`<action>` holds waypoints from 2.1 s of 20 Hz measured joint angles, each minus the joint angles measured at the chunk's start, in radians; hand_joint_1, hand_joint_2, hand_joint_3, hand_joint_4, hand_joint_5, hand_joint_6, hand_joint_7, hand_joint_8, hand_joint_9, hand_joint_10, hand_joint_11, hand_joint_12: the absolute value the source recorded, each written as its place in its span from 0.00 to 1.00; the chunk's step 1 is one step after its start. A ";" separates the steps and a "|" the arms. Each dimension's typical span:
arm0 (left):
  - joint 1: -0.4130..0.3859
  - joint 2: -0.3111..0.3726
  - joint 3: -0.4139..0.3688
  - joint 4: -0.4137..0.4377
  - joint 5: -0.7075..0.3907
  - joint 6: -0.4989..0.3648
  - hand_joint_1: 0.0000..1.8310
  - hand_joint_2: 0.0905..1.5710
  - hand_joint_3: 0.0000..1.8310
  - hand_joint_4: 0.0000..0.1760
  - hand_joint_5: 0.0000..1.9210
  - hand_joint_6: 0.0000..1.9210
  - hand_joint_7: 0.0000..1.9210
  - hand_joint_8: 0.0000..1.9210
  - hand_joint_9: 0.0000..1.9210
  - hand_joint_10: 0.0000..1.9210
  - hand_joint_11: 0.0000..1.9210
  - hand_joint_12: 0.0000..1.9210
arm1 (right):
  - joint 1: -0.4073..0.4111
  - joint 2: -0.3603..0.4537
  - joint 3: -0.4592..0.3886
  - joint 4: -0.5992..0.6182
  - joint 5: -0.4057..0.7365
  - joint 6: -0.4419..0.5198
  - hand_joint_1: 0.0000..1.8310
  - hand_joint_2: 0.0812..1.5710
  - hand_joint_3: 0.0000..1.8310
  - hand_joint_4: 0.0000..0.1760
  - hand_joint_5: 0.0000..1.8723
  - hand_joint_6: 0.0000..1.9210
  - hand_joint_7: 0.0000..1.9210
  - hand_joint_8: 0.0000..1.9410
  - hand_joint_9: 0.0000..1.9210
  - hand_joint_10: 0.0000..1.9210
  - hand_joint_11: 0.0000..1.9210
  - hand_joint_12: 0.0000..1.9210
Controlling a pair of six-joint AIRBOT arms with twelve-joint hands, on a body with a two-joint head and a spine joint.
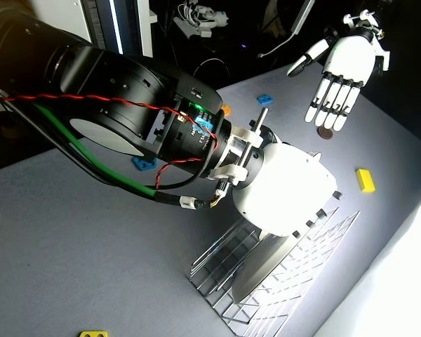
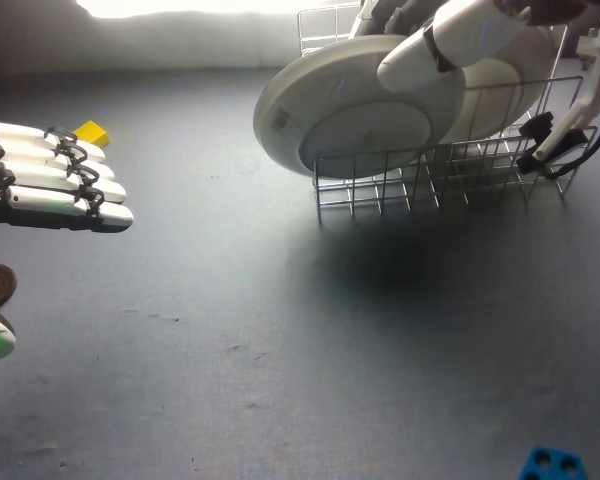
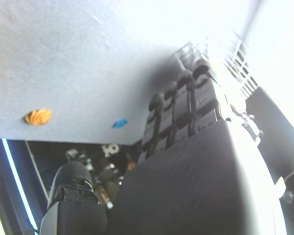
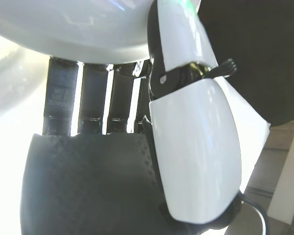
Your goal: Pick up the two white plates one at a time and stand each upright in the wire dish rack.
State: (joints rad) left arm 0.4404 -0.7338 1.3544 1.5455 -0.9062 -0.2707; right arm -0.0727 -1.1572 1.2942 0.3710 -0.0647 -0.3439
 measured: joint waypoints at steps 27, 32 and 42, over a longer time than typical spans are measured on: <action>0.001 0.000 -0.005 0.000 0.000 0.000 0.00 0.66 0.00 0.00 0.04 0.00 0.03 0.00 0.02 0.00 0.01 0.01 | -0.051 -0.001 0.019 0.004 0.031 -0.033 0.76 0.66 0.00 0.00 0.56 0.45 0.55 0.43 0.53 0.52 0.48 0.53; 0.001 0.000 -0.005 0.001 0.001 0.000 0.00 0.65 0.00 0.00 0.05 0.00 0.03 0.00 0.03 0.00 0.01 0.01 | -0.059 -0.013 0.019 0.010 0.044 -0.035 0.76 0.66 0.00 0.00 0.55 0.47 0.56 0.39 0.51 0.53 0.46 0.55; 0.001 0.000 -0.006 0.000 0.000 0.000 0.00 0.65 0.00 0.00 0.05 0.00 0.03 0.00 0.03 0.00 0.01 0.01 | -0.064 -0.015 0.019 0.005 0.044 -0.045 0.67 0.69 0.00 0.13 0.51 0.56 0.54 0.45 0.55 0.08 0.33 0.61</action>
State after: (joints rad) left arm 0.4416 -0.7338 1.3479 1.5459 -0.9058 -0.2707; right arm -0.1364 -1.1721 1.3128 0.3763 -0.0204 -0.3893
